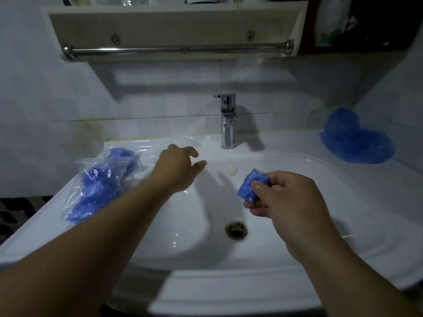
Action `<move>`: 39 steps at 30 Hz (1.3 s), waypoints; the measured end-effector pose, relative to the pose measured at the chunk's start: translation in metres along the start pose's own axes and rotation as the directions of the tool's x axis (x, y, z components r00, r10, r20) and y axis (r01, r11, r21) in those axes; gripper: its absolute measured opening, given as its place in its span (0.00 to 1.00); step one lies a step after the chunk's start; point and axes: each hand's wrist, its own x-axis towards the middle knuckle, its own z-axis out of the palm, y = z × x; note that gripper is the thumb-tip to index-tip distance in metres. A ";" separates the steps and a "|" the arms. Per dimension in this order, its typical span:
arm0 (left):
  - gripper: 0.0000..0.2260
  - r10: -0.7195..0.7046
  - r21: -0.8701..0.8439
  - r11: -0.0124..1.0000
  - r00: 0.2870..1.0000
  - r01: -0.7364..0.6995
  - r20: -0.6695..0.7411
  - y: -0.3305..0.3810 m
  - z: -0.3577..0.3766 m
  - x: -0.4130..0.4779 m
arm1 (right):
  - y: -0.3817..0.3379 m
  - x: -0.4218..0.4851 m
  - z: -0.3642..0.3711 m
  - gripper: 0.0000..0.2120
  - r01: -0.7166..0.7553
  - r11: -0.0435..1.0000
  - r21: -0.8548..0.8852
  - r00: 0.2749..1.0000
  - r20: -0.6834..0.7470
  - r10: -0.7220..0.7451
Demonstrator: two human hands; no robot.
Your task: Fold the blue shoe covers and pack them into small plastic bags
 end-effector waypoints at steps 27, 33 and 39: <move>0.17 0.130 -0.708 0.694 0.990 -0.131 -0.056 0.030 -0.042 -0.151 | -0.008 -0.049 -0.048 0.08 0.599 0.647 -0.472 0.791 0.227 -0.567; 0.15 0.256 -0.419 0.857 0.953 -0.300 -0.160 0.030 -0.038 -0.159 | -0.008 -0.055 -0.040 0.09 0.624 0.467 -0.626 0.757 0.336 -0.560; 0.21 0.355 -0.257 0.891 0.928 -0.373 -0.116 0.038 -0.040 -0.164 | -0.015 -0.062 -0.037 0.07 0.702 0.398 -0.590 0.665 0.345 -0.662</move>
